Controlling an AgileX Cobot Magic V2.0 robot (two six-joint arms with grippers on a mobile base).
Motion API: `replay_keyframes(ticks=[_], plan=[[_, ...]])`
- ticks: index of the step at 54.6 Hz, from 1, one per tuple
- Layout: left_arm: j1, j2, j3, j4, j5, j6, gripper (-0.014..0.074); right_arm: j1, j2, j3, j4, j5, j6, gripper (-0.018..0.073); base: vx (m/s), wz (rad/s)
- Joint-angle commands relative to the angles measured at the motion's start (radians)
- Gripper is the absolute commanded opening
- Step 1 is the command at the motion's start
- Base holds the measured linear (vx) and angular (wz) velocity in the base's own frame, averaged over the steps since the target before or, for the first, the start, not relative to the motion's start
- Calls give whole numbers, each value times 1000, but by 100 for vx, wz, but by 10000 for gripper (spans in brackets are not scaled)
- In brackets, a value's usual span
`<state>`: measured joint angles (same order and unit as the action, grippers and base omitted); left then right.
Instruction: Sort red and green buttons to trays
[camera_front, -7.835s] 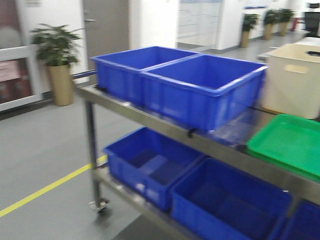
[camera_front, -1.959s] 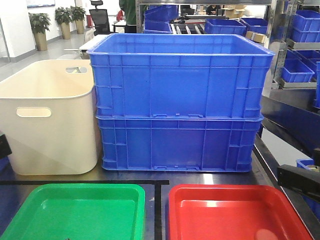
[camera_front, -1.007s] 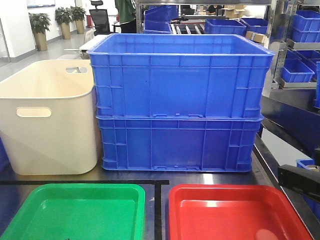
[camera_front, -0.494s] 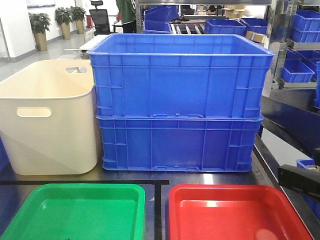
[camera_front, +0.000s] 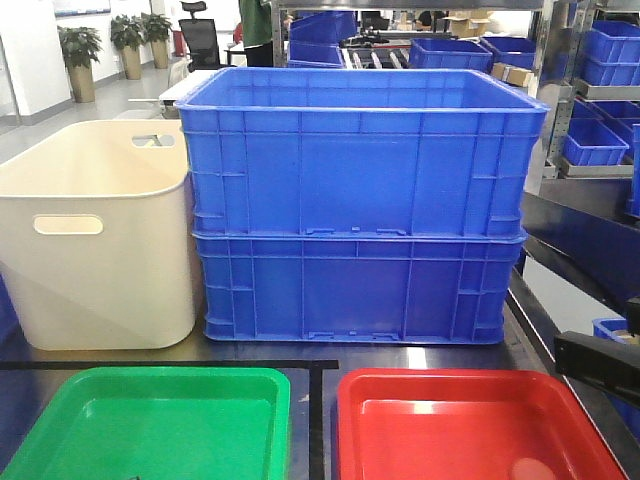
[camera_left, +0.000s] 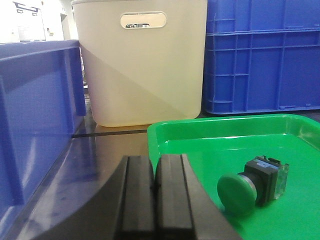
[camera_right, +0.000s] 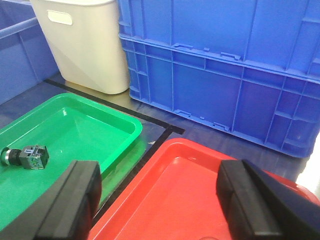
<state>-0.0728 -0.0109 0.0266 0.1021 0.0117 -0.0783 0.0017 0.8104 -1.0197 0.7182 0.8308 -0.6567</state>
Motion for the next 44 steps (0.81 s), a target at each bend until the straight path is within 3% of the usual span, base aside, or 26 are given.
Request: replay_keyframes(ticks=[1, 35, 44], plan=[[-1, 6, -23, -5, -74, -9, -6, -3, -7, -31, 33, -57, -2, 542, 0, 0], [-1, 6, -23, -5, -74, -9, -6, -3, -7, -31, 32, -63, -2, 542, 0, 0], [-1, 6, -23, -5, -74, -9, -6, -5, -7, -31, -15, -55, -3, 529, 0, 0]])
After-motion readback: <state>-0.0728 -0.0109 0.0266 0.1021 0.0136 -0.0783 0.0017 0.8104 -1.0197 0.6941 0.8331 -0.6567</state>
